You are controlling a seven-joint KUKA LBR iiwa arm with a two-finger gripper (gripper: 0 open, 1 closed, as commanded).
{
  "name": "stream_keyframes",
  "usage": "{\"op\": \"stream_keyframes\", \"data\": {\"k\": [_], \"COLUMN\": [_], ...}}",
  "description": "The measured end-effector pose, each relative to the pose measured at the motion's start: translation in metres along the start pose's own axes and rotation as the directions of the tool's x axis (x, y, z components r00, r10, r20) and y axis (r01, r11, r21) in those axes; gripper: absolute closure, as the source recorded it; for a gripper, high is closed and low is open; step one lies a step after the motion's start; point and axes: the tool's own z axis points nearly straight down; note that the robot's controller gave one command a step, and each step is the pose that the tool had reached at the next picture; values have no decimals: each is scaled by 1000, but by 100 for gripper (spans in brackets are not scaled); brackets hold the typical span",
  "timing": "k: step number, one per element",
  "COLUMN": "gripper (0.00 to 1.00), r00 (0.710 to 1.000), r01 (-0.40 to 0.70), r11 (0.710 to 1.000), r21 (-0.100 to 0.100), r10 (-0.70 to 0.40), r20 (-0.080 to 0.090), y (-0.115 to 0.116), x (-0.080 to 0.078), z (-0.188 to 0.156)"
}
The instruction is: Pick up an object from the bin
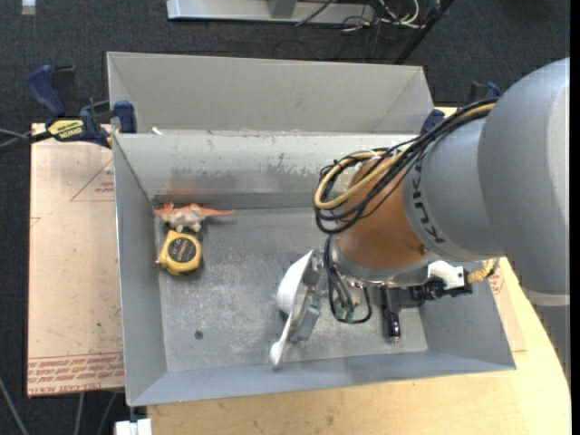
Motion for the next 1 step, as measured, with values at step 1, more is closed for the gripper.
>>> {"op": "stream_keyframes", "data": {"k": [1], "gripper": [0], "r00": [1000], "r01": [0], "r11": [1000], "r21": [0], "r10": [0], "r20": [0], "y": [0], "x": [0], "z": [0]}}
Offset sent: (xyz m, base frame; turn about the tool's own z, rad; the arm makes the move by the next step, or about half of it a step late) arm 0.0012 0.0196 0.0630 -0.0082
